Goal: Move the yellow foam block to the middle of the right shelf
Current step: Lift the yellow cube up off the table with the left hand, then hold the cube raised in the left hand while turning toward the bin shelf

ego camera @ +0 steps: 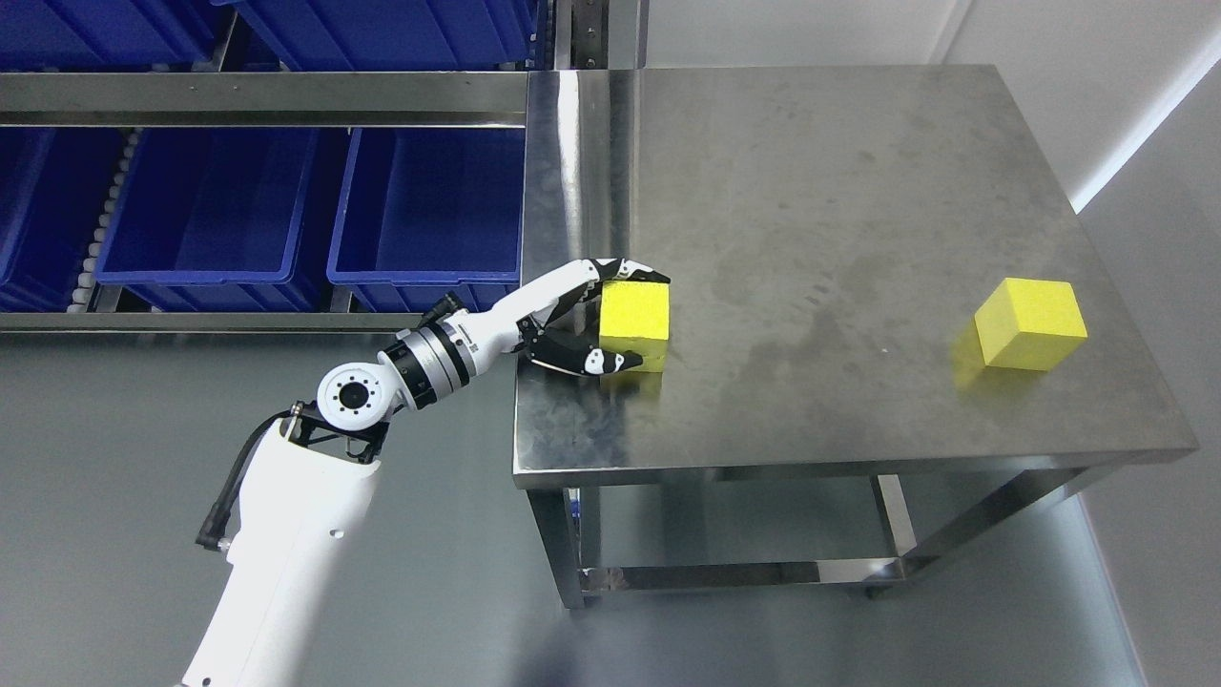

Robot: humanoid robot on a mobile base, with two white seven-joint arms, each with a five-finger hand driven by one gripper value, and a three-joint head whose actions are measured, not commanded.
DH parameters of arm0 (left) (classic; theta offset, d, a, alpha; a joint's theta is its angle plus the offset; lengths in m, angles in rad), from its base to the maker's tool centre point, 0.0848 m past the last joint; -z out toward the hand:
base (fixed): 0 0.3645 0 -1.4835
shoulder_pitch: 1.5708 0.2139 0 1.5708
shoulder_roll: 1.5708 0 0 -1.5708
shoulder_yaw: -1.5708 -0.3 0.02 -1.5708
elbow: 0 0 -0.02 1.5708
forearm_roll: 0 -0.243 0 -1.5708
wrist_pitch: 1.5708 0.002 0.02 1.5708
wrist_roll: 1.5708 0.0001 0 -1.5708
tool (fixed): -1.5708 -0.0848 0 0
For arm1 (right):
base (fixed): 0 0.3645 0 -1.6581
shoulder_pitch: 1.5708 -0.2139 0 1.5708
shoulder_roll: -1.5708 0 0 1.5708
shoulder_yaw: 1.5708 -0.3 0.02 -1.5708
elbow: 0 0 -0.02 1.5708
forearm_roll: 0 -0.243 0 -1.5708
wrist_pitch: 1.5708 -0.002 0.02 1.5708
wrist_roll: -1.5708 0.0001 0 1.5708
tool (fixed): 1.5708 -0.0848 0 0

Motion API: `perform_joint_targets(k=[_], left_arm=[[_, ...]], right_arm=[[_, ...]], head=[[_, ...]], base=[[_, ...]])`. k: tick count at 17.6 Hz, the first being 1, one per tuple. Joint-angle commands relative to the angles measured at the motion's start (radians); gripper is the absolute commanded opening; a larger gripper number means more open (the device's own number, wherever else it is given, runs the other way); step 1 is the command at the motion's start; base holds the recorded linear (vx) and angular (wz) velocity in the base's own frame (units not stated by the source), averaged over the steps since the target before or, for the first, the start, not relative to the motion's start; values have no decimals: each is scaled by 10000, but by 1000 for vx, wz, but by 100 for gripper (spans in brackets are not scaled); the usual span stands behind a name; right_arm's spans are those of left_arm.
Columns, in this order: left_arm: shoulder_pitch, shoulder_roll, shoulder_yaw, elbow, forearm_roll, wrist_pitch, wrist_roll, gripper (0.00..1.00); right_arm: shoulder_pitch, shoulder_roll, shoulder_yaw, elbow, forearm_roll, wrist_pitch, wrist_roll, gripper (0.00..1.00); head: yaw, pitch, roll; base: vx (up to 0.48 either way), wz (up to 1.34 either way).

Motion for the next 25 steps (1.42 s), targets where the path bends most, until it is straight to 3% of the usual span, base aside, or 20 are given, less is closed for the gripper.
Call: perform_joint_targets(k=[1, 3, 6, 8, 10, 25], left_arm=[[65, -537, 1548, 445, 557, -328, -16, 42], [-41, -537, 1843, 383, 1473, -832, 243, 43], [-195, -537, 1859, 383, 3775, -2181, 2874, 43], [-134, -537, 1843, 475, 4041, -3331, 4594, 44], [18, -537, 1858, 445, 4041, -4099, 5426, 44], [679, -537, 3115, 261, 4041, -4226, 5568, 45]], right_arm=[[-16, -175, 0, -175, 0, 8, 1, 100], [-31, -175, 0, -175, 0, 8, 1, 100], [-31, -175, 0, -175, 0, 8, 1, 100], [-31, -175, 0, -175, -15, 8, 1, 100], [-31, -175, 0, -175, 0, 8, 1, 100], [-31, -175, 0, -175, 0, 8, 1, 100]], head=[[0, 0, 0], [0, 0, 0], [0, 0, 0], [0, 0, 0], [0, 0, 0], [0, 0, 0]], base=[[0, 0], [0, 0], [0, 0], [0, 0], [0, 0], [-2, 7]])
